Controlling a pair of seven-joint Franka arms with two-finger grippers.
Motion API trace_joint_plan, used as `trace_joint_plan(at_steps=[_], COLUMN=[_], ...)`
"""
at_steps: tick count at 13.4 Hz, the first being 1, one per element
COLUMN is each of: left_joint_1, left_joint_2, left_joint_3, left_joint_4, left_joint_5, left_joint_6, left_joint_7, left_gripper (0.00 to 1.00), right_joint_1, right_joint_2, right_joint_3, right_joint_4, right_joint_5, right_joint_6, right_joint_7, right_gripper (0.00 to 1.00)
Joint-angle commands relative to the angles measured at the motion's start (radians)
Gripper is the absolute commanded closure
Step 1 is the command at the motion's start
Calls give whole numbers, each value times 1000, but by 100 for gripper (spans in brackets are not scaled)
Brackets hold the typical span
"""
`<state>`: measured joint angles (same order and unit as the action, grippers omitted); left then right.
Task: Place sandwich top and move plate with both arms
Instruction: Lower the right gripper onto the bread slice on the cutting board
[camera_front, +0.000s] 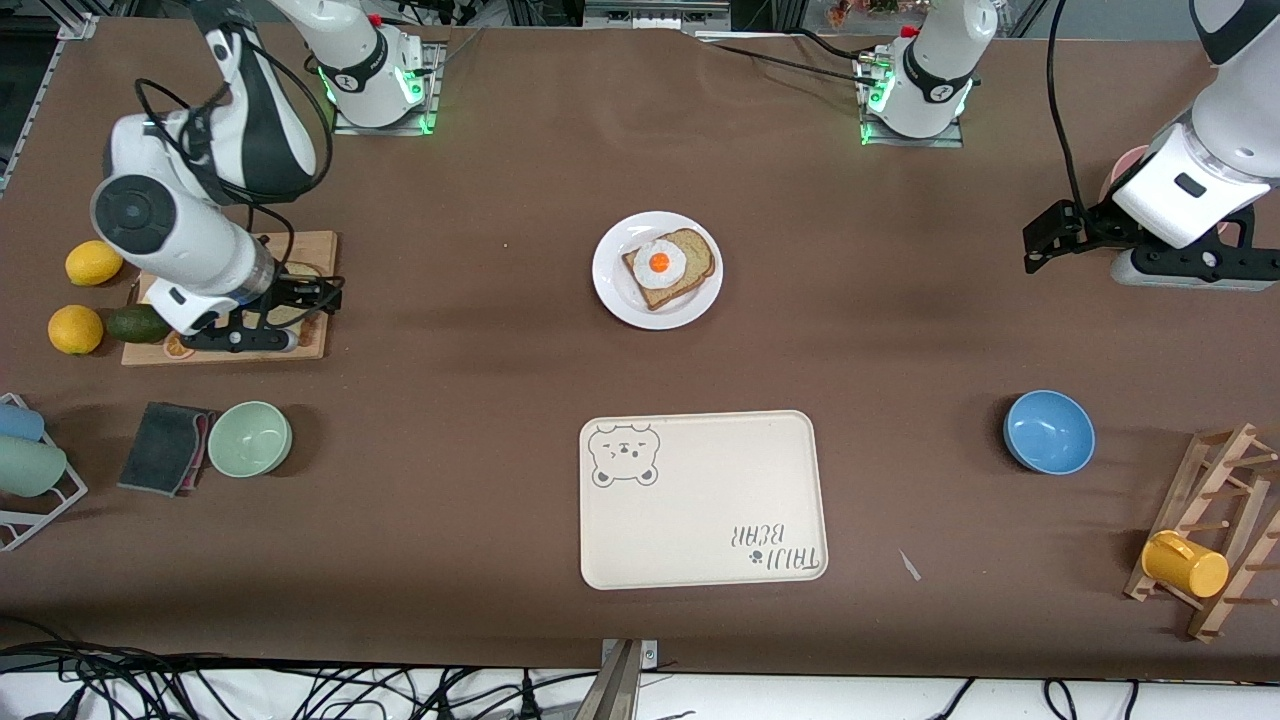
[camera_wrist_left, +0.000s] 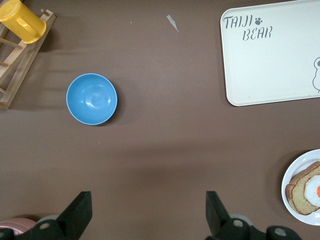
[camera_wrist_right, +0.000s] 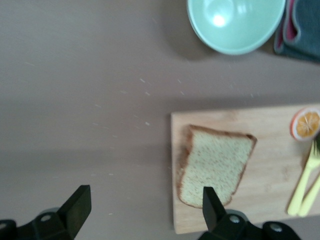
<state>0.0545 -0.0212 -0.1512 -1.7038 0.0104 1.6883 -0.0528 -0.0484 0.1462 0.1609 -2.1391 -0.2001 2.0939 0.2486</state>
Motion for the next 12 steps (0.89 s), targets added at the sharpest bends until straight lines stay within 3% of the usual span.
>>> trace_joint_plan(at_steps=[1, 4, 6, 10, 12], left_joint_1=[7, 7, 10, 7, 5], left_joint_2=[7, 7, 7, 7, 9], left_joint_3=[-10, -10, -10, -10, -10], left_joint_4=[26, 30, 30, 30, 30], left_joint_5=[22, 19, 19, 19, 19], left_joint_6=[-16, -16, -16, -16, -16], left_joint_7=[13, 10, 11, 8, 8], left_gripper=[0, 0, 0, 0, 0], right_joint_1=[-5, -4, -5, -4, 13], right_joint_2=[51, 61, 59, 104, 144], right_joint_3=[-32, -76, -96, -123, -123], right_joint_4=[-22, -126, -207, -212, -205], right_joint_5=[-82, -90, -94, -98, -136], right_joint_6=[27, 176, 272, 324, 324], right_joint_7=[104, 165, 218, 227, 279], right_gripper=[1, 5, 13, 29, 32])
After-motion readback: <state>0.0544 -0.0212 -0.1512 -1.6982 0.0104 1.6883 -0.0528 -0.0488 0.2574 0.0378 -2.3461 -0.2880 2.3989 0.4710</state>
